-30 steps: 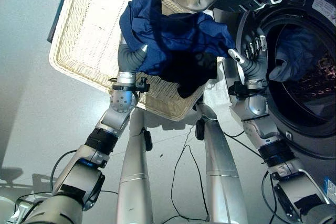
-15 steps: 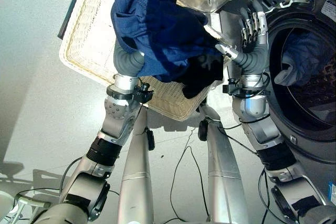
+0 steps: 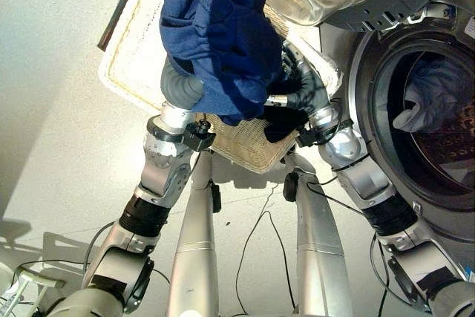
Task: Put the clothes into the washing machine.
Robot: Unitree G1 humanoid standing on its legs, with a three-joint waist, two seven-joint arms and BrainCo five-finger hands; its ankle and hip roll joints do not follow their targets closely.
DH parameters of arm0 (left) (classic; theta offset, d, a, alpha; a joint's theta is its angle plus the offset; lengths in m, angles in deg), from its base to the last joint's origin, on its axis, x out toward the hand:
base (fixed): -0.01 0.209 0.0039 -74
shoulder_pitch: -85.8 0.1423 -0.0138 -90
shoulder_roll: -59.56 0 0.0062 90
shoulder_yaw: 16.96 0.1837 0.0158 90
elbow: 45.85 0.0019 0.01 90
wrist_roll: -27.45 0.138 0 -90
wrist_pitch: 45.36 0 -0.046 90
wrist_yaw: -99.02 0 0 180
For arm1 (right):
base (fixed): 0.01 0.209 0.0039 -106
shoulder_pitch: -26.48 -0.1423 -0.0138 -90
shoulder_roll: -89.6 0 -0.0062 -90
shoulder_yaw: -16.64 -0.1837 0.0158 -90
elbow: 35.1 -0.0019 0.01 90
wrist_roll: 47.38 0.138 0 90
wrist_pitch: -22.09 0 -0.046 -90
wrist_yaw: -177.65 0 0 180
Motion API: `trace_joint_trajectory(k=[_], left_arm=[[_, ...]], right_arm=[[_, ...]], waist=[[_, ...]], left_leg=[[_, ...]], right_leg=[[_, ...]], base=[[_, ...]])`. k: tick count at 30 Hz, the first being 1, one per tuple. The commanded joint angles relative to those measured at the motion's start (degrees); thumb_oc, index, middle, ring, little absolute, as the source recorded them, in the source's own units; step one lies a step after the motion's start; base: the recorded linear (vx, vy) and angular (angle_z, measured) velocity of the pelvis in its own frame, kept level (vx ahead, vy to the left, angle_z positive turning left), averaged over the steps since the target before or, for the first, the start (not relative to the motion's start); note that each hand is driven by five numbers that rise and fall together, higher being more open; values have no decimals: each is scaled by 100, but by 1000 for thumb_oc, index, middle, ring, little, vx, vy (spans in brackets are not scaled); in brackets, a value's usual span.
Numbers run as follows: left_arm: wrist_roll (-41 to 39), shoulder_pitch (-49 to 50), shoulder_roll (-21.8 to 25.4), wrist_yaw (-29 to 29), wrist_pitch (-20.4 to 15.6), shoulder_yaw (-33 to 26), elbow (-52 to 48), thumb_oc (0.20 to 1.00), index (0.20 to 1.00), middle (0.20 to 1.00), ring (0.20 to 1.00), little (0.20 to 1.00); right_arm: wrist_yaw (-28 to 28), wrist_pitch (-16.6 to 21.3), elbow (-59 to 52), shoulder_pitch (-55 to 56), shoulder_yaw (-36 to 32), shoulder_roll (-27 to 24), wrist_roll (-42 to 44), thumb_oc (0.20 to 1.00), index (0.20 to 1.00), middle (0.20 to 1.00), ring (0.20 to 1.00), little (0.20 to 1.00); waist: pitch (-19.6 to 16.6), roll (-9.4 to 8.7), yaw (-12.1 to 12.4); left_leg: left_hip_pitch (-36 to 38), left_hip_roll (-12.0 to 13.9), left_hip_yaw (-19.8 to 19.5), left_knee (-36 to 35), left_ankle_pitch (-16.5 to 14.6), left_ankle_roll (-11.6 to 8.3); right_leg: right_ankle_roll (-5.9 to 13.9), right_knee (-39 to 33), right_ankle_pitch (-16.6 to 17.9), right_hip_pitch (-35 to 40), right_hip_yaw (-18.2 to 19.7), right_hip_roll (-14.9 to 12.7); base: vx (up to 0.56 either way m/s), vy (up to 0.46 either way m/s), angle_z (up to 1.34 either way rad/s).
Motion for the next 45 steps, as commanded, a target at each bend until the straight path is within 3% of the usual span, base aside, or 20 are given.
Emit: trace_joint_trajectory(k=[1, 7, 17, 21, 23, 24, 25, 35, 36, 41, 43, 45], left_arm=[[-164, -367, -159, 206, -403, -73, -713, 200, 200, 200, 200, 200], [-413, -398, -209, 375, -452, 12, -801, 200, 200, 200, 200, 200], [-1039, -648, -408, 879, -233, 239, -710, 200, 200, 200, 200, 200], [-1152, -755, -515, 939, -144, 284, -641, 200, 200, 200, 200, 200], [-1209, -778, -523, 958, -126, 304, -613, 200, 200, 200, 200, 200], [-1250, -806, -549, 966, -75, 307, -593, 200, 200, 200, 200, 200], [-1248, -814, -561, 957, -61, 314, -585, 200, 200, 200, 200, 200], [-1272, -829, -578, 942, -13, 335, -534, 200, 200, 200, 200, 200], [-1080, -840, -592, 776, 37, 341, -407, 200, 200, 200, 200, 200], [-665, -819, -555, 471, -27, 310, -360, 200, 200, 200, 200, 200], [733, -777, -407, -611, -286, 263, -293, 200, 200, 200, 200, 200], [1642, -801, -260, -1238, -365, 200, -213, 200, 200, 200, 200, 200]], right_arm=[[-253, 18, -95, -142, 164, -138, 339, 1000, 1000, 1000, 1000, 1000], [-474, -81, 76, -211, 416, -60, 439, 1000, 1000, 1000, 1000, 1000], [312, 207, 637, -685, 611, 275, 320, 1000, 1000, 1000, 1000, 1000], [285, 185, 845, -898, 592, 434, 593, 1000, 1000, 1000, 1000, 1000], [199, 131, 909, -959, 599, 467, 781, 749, 749, 749, 749, 749], [132, 83, 937, -1017, 604, 513, 980, 448, 448, 448, 448, 448], [105, 73, 934, -1039, 601, 537, 1111, 200, 200, 200, 200, 200], [-98, 125, 922, -1061, 586, 658, 1742, 200, 200, 200, 200, 200], [-328, 168, 942, -1068, 483, 817, 2643, 200, 200, 200, 200, 200], [-495, 199, 858, -1017, 389, 874, 3234, 200, 200, 200, 200, 200], [-700, 302, 620, -802, 238, 974, 4140, 200, 200, 200, 200, 200], [-697, 422, 518, -747, 129, 963, 4324, 200, 200, 200, 200, 200]], waist=[[-65, 207, -42], [-65, 192, -14], [-65, 248, 37], [-65, 288, 64], [-65, 303, 77], [-65, 311, 92], [-65, 313, 96], [-65, 318, 120], [-65, 313, 129], [-65, 308, 127], [-65, 294, 117], [-65, 290, 114]], left_leg=[[-131, -332, 40, 552, -511, 11], [-179, -342, 15, 587, -504, 17], [-211, -396, 9, 681, -512, 39], [-217, -416, 11, 685, -508, 43], [-219, -426, 9, 701, -508, 41], [-220, -436, 4, 713, -513, 45], [-228, -439, 3, 721, -517, 50], [-248, -458, -2, 734, -517, 55], [-257, -468, -21, 754, -528, 58], [-292, -465, -20, 772, -529, 62], [-327, -448, -20, 792, -533, 66], [-332, -437, -24, 778, -524, 64]], right_leg=[[585, -1965, 1459, 625, -335, 232], [560, -1935, 1446, 592, -358, 243], [535, -1911, 1454, 568, -384, 241], [532, -1913, 1456, 560, -393, 227], [530, -1899, 1454, 557, -394, 221], [526, -1887, 1449, 555, -406, 215], [525, -1881, 1446, 548, -411, 213], [521, -1873, 1443, 536, -429, 211], [522, -1859, 1442, 526, -439, 215], [515, -1855, 1441, 499, -445, 213], [519, -1822, 1427, 470, -436, 209], [527, -1823, 1428, 466, -440, 206]], base=[[0, 0, 0], [0, 0, 0], [0, 0, 0], [0, 0, 0], [0, 0, 0], [0, 0, 0], [0, 0, 0], [2, -1, 3], [0, 0, 0], [0, 0, 0], [14, 10, 3], [0, 0, 0]])
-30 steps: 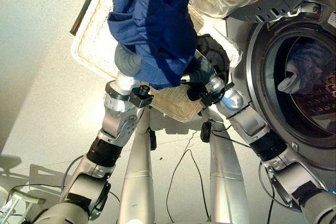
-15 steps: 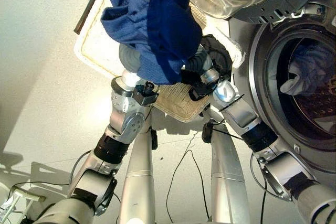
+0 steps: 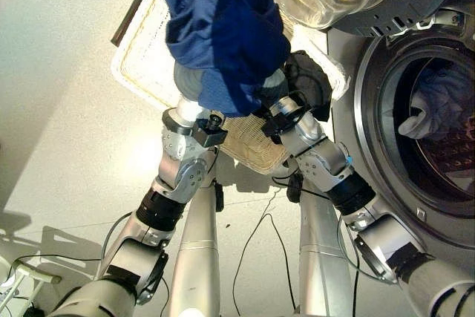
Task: Put the clothes into the washing machine.
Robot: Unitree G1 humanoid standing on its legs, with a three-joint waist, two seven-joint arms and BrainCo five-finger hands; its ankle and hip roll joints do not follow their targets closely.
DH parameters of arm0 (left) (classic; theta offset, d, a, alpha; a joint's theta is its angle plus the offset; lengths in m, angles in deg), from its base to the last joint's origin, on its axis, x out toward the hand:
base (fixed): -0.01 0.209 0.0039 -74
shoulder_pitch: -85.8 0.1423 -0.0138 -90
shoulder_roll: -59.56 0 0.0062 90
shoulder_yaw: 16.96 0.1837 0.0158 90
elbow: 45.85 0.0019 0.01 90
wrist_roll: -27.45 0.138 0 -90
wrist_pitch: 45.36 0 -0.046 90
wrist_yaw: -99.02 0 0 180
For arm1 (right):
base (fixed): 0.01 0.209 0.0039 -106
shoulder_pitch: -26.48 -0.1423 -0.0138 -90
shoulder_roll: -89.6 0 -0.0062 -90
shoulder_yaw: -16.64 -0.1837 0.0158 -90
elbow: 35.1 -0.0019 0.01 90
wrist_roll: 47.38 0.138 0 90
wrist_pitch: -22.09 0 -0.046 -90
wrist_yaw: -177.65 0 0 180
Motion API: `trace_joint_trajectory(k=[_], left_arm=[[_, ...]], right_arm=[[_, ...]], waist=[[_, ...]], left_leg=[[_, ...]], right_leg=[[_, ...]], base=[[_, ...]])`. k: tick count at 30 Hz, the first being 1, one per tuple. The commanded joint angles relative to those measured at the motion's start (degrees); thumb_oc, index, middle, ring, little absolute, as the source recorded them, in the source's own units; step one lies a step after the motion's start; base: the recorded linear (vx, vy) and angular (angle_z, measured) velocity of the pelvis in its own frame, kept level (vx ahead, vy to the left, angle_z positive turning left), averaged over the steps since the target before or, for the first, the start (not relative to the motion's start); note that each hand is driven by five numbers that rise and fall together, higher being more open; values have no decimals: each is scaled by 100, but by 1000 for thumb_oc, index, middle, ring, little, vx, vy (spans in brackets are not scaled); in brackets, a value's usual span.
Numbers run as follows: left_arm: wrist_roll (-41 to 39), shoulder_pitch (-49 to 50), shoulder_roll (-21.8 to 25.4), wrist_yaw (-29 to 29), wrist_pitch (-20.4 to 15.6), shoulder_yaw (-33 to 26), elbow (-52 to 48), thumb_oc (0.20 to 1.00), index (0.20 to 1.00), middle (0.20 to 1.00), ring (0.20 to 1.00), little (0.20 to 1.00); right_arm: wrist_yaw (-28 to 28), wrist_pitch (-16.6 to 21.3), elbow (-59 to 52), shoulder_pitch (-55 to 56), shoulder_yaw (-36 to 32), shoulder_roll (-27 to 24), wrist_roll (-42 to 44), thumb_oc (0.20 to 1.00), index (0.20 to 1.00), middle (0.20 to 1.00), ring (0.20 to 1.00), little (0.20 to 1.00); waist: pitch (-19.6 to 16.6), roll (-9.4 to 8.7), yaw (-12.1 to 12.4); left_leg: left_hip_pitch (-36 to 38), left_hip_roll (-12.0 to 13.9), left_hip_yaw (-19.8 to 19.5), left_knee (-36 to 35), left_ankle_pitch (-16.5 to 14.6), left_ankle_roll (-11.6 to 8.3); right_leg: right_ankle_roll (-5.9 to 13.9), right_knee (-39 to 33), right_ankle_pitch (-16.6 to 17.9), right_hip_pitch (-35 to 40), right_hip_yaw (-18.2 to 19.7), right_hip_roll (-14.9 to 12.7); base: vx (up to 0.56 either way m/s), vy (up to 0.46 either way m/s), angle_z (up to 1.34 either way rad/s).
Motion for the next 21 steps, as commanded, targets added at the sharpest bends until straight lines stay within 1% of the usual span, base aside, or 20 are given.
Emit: trace_joint_trajectory(k=[1, 3, 6, 10, 13, 15, 17, 19, 20, 21], left_arm=[[1559, -445, 5, -964, -517, -110, -338, 200, 200, 200, 200, 200], [2001, -449, 165, -1292, -518, -162, -275, 200, 200, 200, 200, 200], [2283, -470, 258, -1545, -498, -164, -236, 200, 200, 200, 200, 200], [3245, -493, 490, -2285, -401, -213, -188, 200, 200, 200, 200, 200], [3551, -500, 564, -2519, -378, -220, -153, 200, 200, 200, 200, 200], [4639, -543, 756, -3329, -195, -250, -83, 200, 200, 200, 200, 200], [4980, -608, 837, -3602, -118, -220, 2, 200, 200, 200, 200, 200], [5789, -724, 946, -4079, 140, -159, 128, 200, 200, 200, 200, 200], [5856, -755, 978, -4113, 192, -134, 153, 200, 200, 200, 200, 200], [6272, -834, 1057, -4259, 400, -78, 198, 200, 200, 200, 200, 200]], right_arm=[[-237, 429, -422, -129, -37, -156, 605, 200, 200, 200, 200, 200], [-289, 533, -486, -77, -156, -195, 908, 200, 200, 200, 200, 200], [-334, 584, -521, -42, -212, -210, 1090, 200, 200, 200, 200, 200], [-413, 729, -663, 82, -325, -242, 1372, 200, 200, 200, 200, 200], [-422, 766, -691, 112, -353, -255, 1395, 200, 200, 200, 200, 200], [-446, 848, -784, 154, -414, -297, 1674, 200, 200, 200, 200, 200], [-496, 894, -770, 159, -437, -315, 1805, 200, 200, 200, 200, 200], [-560, 954, -757, 152, -470, -321, 2061, 200, 200, 200, 200, 200], [-567, 966, -765, 148, -472, -324, 2103, 200, 200, 200, 200, 200], [-606, 1013, -788, 138, -478, -349, 2314, 200, 200, 200, 200, 200]], waist=[[-66, 280, -33], [-66, 284, -33], [-66, 284, -34], [-66, 285, -48], [-66, 281, -50], [-66, 277, -52], [-66, 275, -62], [-66, 269, -78], [-66, 266, -80], [-66, 261, -91]], left_leg=[[-310, -370, 122, 665, -465, 128], [-317, -353, 124, 670, -470, 122], [-334, -344, 124, 684, -473, 111], [-351, -313, 132, 694, -477, 96], [-352, -308, 129, 695, -477, 88], [-341, -282, 134, 681, -471, 72], [-347, -270, 136, 693, -471, 63], [-337, -257, 138, 688, -472, 47], [-339, -253, 140, 686, -469, 44], [-352, -244, 145, 695, -469, 32]], right_leg=[[535, -2014, 1579, 489, -374, 286], [545, -2003, 1574, 482, -376, 273], [553, -2001, 1573, 474, -375, 263], [569, -1980, 1568, 452, -374, 244], [576, -1985, 1571, 456, -375, 238], [587, -1991, 1567, 469, -379, 227], [594, -1976, 1565, 462, -373, 222], [604, -1972, 1568, 462, -370, 224], [605, -1972, 1570, 459, -370, 223], [615, -1967, 1573, 443, -369, 217]], base=[[0, 0, 0], [0, 0, 0], [0, 0, 0], [0, 0, 0], [0, 0, 0], [0, 0, 0], [0, 0, 0], [0, 0, 0], [0, 0, 0], [0, 0, 0]])
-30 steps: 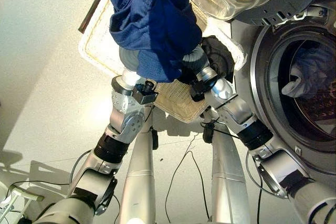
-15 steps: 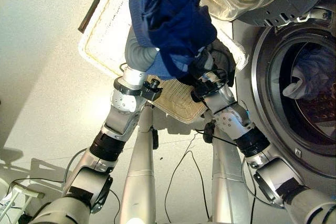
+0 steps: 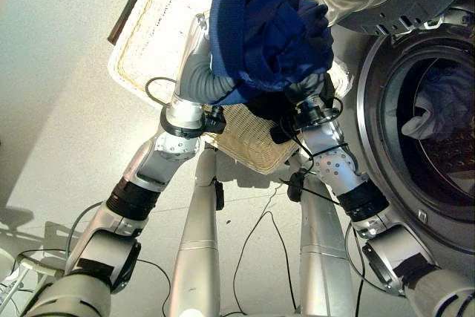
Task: Put the clothes into the washing machine.
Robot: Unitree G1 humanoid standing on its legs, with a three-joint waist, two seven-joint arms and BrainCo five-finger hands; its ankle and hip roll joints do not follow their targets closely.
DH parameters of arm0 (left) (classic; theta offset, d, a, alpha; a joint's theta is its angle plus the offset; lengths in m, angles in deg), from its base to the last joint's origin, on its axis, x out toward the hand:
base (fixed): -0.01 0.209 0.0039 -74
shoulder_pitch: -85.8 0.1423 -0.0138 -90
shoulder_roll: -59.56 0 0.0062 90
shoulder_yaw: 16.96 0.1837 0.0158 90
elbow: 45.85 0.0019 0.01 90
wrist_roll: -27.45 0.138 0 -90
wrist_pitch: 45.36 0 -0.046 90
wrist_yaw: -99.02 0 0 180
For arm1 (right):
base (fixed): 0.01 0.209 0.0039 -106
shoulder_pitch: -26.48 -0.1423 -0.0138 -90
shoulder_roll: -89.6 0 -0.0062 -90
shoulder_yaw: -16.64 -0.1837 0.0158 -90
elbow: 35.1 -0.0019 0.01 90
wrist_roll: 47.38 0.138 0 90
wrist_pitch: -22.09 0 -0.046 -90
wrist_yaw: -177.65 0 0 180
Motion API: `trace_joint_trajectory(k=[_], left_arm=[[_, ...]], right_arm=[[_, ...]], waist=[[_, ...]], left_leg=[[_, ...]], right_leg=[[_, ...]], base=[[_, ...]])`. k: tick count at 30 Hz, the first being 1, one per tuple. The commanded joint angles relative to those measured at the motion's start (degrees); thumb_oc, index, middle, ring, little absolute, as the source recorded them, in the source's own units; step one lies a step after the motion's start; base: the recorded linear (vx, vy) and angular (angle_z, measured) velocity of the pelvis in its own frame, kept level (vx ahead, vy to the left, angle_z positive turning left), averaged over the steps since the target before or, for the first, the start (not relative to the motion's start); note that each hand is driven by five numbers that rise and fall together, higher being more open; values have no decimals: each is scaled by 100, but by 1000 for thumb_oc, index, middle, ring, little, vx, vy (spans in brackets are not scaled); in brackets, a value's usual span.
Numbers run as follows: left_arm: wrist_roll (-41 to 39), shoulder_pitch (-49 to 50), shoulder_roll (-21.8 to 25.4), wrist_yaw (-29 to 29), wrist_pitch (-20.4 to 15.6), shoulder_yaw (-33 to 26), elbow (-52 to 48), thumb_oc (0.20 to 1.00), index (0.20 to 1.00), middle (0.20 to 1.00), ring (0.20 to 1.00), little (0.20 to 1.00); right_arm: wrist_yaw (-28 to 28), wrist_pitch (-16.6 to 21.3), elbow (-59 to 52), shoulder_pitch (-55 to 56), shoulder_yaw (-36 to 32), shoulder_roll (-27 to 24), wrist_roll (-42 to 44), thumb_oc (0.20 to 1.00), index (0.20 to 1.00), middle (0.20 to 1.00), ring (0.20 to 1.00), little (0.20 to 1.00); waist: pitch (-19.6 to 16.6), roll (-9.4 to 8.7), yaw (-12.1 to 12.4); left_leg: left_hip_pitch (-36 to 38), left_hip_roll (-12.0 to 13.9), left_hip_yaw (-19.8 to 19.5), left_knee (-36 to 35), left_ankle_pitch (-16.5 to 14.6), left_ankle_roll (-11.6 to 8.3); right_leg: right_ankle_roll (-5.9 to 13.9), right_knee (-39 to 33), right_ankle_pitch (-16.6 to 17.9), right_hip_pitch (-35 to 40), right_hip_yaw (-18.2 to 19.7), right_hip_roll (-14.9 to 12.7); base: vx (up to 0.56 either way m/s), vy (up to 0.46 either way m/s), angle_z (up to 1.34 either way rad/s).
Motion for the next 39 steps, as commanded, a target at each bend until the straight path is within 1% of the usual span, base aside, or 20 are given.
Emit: trace_joint_trajectory(k=[1, 4, 5, 7, 8, 9, 10, 12, 13, 16, 19, 20, 21, 25, 29, 30, 31, 33, 37, 39], left_arm=[[946, -376, 30, -561, 224, -44, -154, 200, 200, 200, 200, 200], [1283, -526, 216, -463, 486, 98, -52, 200, 200, 200, 200, 200], [1239, -571, 346, -291, 589, 166, -42, 200, 200, 200, 200, 200], [1327, -575, 407, -197, 643, 204, -44, 200, 200, 200, 200, 200], [1257, -597, 515, -112, 697, 276, -40, 263, 263, 263, 263, 263], [1267, -593, 529, -86, 719, 286, -40, 304, 304, 304, 304, 304], [1327, -588, 585, -45, 818, 325, -20, 576, 576, 576, 576, 576], [1352, -592, 629, -27, 923, 390, -8, 1000, 1000, 1000, 1000, 1000], [1328, -609, 666, 29, 1048, 445, 20, 1000, 1000, 1000, 1000, 1000], [1266, -590, 714, 91, 1094, 488, 40, 1000, 1000, 1000, 1000, 1000], [1141, -590, 774, 349, 1171, 569, 51, 1000, 1000, 1000, 1000, 1000], [993, -582, 781, 527, 1154, 602, 62, 1000, 1000, 1000, 1000, 1000], [1003, -571, 780, 608, 1225, 619, 59, 1000, 1000, 1000, 1000, 1000], [910, -601, 863, 775, 1451, 726, 126, 1000, 1000, 1000, 1000, 1000], [896, -563, 906, 659, 1513, 731, 125, 1000, 1000, 1000, 1000, 1000], [897, -552, 907, 590, 1520, 724, 142, 1000, 1000, 1000, 1000, 1000], [874, -498, 921, 362, 1558, 692, 168, 1000, 1000, 1000, 1000, 1000], [855, -488, 925, 305, 1563, 679, 174, 1000, 1000, 1000, 1000, 1000], [602, -393, 873, 325, 1360, 554, 177, 1000, 1000, 1000, 1000, 1000], [525, -347, 851, 330, 1335, 514, 171, 1000, 1000, 1000, 1000, 1000]], right_arm=[[-326, 342, -683, 13, -39, -121, 479, 200, 200, 200, 200, 200], [-453, 405, -722, 25, -58, -170, 740, 200, 200, 200, 200, 200], [-573, 372, -798, 64, -76, -211, 971, 200, 200, 200, 200, 200], [-681, 321, -841, 94, -73, -226, 1131, 200, 200, 200, 200, 200], [-804, 213, -920, 144, -67, -239, 1324, 200, 200, 200, 200, 200], [-838, 191, -940, 159, -63, -239, 1357, 200, 200, 200, 200, 200], [-933, 90, -1002, 211, -47, -216, 1484, 200, 200, 200, 200, 200], [-990, 37, -1050, 244, -14, -198, 1557, 200, 200, 200, 200, 200], [-1036, -11, -1081, 258, 24, -190, 1620, 200, 200, 200, 200, 200], [-1062, -40, -1143, 286, 65, -183, 1649, 200, 200, 200, 200, 200], [-1163, -74, -1165, 296, 99, -163, 1748, 200, 200, 200, 200, 200], [-1263, -96, -1164, 293, 103, -160, 1906, 200, 200, 200, 200, 200], [-1377, -142, -1144, 293, 85, -165, 2069, 200, 200, 200, 200, 200], [-1527, -243, -1207, 287, 62, -168, 2360, 200, 200, 200, 200, 200], [-1583, -280, -1254, 313, 58, -170, 2487, 200, 200, 200, 200, 200], [-1616, -299, -1263, 323, 53, -160, 2537, 200, 200, 200, 200, 200], [-1700, -338, -1271, 345, 32, -152, 2728, 200, 200, 200, 200, 200], [-1723, -328, -1269, 344, 27, -158, 2765, 200, 200, 200, 200, 200], [-1945, -324, -1320, 358, -66, -93, 3080, 200, 200, 200, 200, 200], [-2072, -359, -1319, 365, -104, -86, 3214, 200, 200, 200, 200, 200]], waist=[[-70, 250, -124], [-70, 245, -143], [-70, 240, -157], [-70, 237, -161], [-70, 239, -177], [-70, 238, -178], [-70, 239, -185], [-70, 243, -186], [-70, 243, -189], [-70, 248, -188], [-70, 262, -181], [-70, 269, -179], [-70, 275, -180], [-70, 276, -193], [-70, 280, -194], [-70, 278, -193], [-70, 275, -182], [-70, 276, -179], [-70, 274, -158], [-70, 277, -154]], left_leg=[[-260, -258, 137, 683, -469, 28], [-257, -247, 149, 676, -464, 14], [-260, -236, 150, 672, -463, 7], [-249, -227, 161, 661, -464, 1], [-254, -219, 166, 661, -461, -2], [-254, -216, 169, 660, -461, -3], [-255, -204, 178, 659, -459, -9], [-266, -203, 182, 664, -458, -10], [-266, -193, 189, 657, -455, -10], [-257, -191, 194, 639, -447, -7], [-254, -182, 200, 617, -426, -18], [-249, -182, 202, 606, -417, -19], [-247, -180, 202, 597, -414, -21], [-232, -174, 212, 567, -403, -16], [-237, -165, 225, 568, -400, -17], [-233, -165, 228, 558, -396, -15], [-217, -162, 224, 542, -393, -12], [-212, -162, 222, 539, -393, -11], [-212, -162, 207, 513, -389, -20], [-207, -162, 205, 508, -387, -18]], right_leg=[[634, -1960, 1564, 531, -356, 214], [650, -1966, 1570, 533, -355, 210], [660, -1972, 1586, 523, -355, 203], [669, -1978, 1582, 531, -357, 203], [674, -1982, 1592, 520, -348, 202], [676, -1984, 1592, 519, -347, 201], [678, -1994, 1591, 522, -345, 201], [684, -1994, 1594, 512, -343, 196], [687, -2000, 1593, 511, -342, 192], [693, -2016, 1601, 518, -346, 191], [704, -2039, 1614, 525, -350, 184], [708, -2049, 1626, 528, -348, 183], [713, -2062, 1635, 531, -345, 184], [722, -2083, 1647, 541, -337, 190], [723, -2089, 1645, 543, -330, 195], [723, -2097, 1648, 547, -330, 196], [723, -2113, 1654, 567, -331, 193], [724, -2110, 1652, 570, -333, 192], [732, -2117, 1656, 572, -343, 188], [733, -2121, 1659, 577, -340, 192]], base=[[0, 0, 0], [0, 0, 0], [0, 0, 0], [0, 0, 0], [0, 0, 0], [0, 0, 0], [0, 0, 0], [0, 0, 0], [0, 0, 0], [0, 0, 0], [0, 0, 0], [0, 0, 0], [0, 0, 0], [0, 0, 0], [0, 0, 0], [0, 0, 0], [0, 0, 0], [0, 0, 0], [0, 0, 0], [0, 0, 0]])
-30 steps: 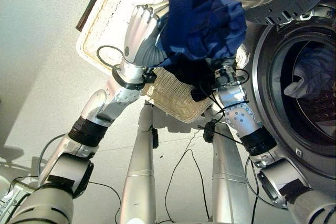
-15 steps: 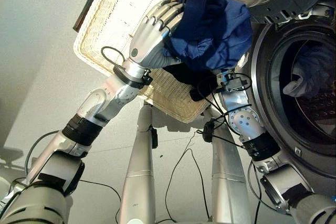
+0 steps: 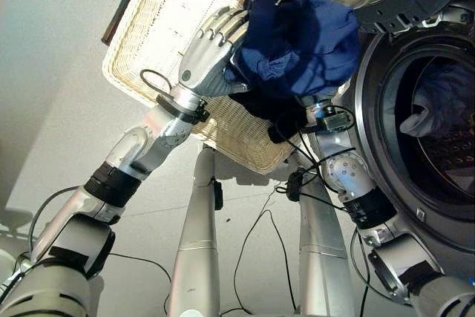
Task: Put the clothes into the washing machine.
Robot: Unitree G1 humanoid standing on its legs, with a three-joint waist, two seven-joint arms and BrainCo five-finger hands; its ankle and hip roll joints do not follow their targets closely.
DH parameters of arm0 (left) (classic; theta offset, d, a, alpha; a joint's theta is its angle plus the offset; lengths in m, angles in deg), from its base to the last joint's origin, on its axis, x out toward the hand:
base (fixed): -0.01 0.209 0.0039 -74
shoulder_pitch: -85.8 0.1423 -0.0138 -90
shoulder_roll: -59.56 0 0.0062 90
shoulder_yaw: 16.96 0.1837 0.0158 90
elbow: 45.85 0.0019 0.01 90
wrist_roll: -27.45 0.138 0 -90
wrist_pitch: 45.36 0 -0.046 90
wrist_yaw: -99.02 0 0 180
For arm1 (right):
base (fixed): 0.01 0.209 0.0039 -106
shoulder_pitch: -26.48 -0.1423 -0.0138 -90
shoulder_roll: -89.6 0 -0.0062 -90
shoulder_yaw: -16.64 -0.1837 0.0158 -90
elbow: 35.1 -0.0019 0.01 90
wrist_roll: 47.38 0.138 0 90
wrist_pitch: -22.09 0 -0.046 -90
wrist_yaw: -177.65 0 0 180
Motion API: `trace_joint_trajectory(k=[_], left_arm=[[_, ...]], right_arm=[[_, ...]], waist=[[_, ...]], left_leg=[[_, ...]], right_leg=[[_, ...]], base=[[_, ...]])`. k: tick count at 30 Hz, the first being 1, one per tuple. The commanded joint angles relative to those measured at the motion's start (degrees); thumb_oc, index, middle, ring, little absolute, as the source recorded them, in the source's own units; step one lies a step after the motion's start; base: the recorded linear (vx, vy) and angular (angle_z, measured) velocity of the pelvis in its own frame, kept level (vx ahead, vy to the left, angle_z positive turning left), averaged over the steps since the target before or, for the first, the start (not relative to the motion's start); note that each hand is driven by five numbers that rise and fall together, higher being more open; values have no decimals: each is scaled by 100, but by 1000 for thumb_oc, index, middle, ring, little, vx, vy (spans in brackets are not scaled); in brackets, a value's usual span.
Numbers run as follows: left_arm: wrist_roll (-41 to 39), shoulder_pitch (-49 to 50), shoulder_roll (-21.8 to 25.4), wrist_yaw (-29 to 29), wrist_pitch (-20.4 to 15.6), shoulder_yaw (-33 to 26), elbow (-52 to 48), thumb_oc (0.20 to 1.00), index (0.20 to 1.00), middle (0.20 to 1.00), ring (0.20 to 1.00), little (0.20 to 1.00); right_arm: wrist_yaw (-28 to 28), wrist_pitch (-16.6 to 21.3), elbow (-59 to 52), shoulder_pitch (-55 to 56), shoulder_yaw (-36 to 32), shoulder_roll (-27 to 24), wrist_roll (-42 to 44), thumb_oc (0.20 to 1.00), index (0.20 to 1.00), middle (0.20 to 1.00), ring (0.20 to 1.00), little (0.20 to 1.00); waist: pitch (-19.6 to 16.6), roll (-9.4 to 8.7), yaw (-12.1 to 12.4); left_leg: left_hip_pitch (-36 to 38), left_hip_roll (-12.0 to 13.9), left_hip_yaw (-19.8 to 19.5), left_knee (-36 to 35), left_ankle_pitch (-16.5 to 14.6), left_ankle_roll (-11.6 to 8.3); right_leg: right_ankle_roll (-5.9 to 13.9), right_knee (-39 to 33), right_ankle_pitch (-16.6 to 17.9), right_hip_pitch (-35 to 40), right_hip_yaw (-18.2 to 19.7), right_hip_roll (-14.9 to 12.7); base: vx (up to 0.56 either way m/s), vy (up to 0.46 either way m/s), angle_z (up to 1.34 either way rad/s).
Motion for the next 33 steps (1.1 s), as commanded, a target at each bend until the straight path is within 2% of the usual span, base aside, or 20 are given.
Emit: trace_joint_trajectory(k=[1, 5, 10, 13, 15, 19, 28, 33], left_arm=[[-355, -117, -190, -207, -233, -266, -329, 1000, 1000, 1000, 1000, 1000], [-613, -54, -227, -499, -32, -339, -189, 1000, 1000, 1000, 1000, 1000], [-812, 259, -353, -1810, 64, -646, 31, 1000, 1000, 1000, 1000, 1000], [-966, 326, -436, -2154, 67, -806, 112, 1000, 1000, 1000, 1000, 1000], [-978, 337, -464, -2221, 71, -823, 144, 1000, 1000, 1000, 1000, 1000], [-1059, 355, -581, -2290, 454, -893, 219, 1000, 1000, 1000, 1000, 1000], [-1436, 368, -535, -2159, 938, -840, 626, 1000, 1000, 1000, 1000, 1000], [-1721, 321, -492, -2247, 957, -797, 1009, 1000, 1000, 1000, 1000, 1000]], right_arm=[[-571, -162, -850, 37, -114, 51, 360, 200, 200, 200, 200, 200], [-762, -211, -908, 46, -210, 118, 534, 200, 200, 200, 200, 200], [-976, -230, -1038, 105, -270, 181, 580, 200, 200, 200, 200, 200], [-1101, -245, -1057, 115, -315, 248, 554, 200, 200, 200, 200, 200], [-1112, -229, -1072, 106, -312, 280, 530, 200, 200, 200, 200, 200], [-1184, -273, -1175, 86, -364, 400, 436, 200, 200, 200, 200, 200], [-1379, -269, -1258, 77, -398, 404, 405, 200, 200, 200, 200, 200], [-1445, -179, -1127, 78, -477, 386, 350, 200, 200, 200, 200, 200]], waist=[[-70, 276, -113], [-70, 272, -112], [-70, 246, -102], [-70, 232, -88], [-70, 228, -86], [-70, 203, -88], [-70, 183, -116], [-70, 172, -152]], left_leg=[[-180, -228, 164, 570, -374, -4], [-169, -227, 161, 552, -377, -1], [-162, -205, 157, 519, -364, -15], [-174, -198, 143, 526, -360, -29], [-176, -199, 141, 526, -356, -32], [-175, -200, 145, 500, -345, -32], [-129, -165, 186, 476, -323, -48], [-126, -144, 201, 515, -332, -76]], right_leg=[[726, -1972, 1661, 591, -327, 133], [734, -1972, 1667, 599, -334, 127], [722, -2008, 1672, 610, -326, 140], [727, -1997, 1659, 614, -334, 134], [728, -1993, 1663, 611, -337, 134], [729, -2004, 1673, 616, -352, 144], [738, -2044, 1698, 662, -358, 150], [755, -2026, 1698, 655, -328, 158]], base=[[0, 0, 0], [0, 0, 0], [0, 0, 0], [0, 0, 0], [0, 0, 0], [-2, -8, 0], [0, 0, 0], [0, 0, 0]])
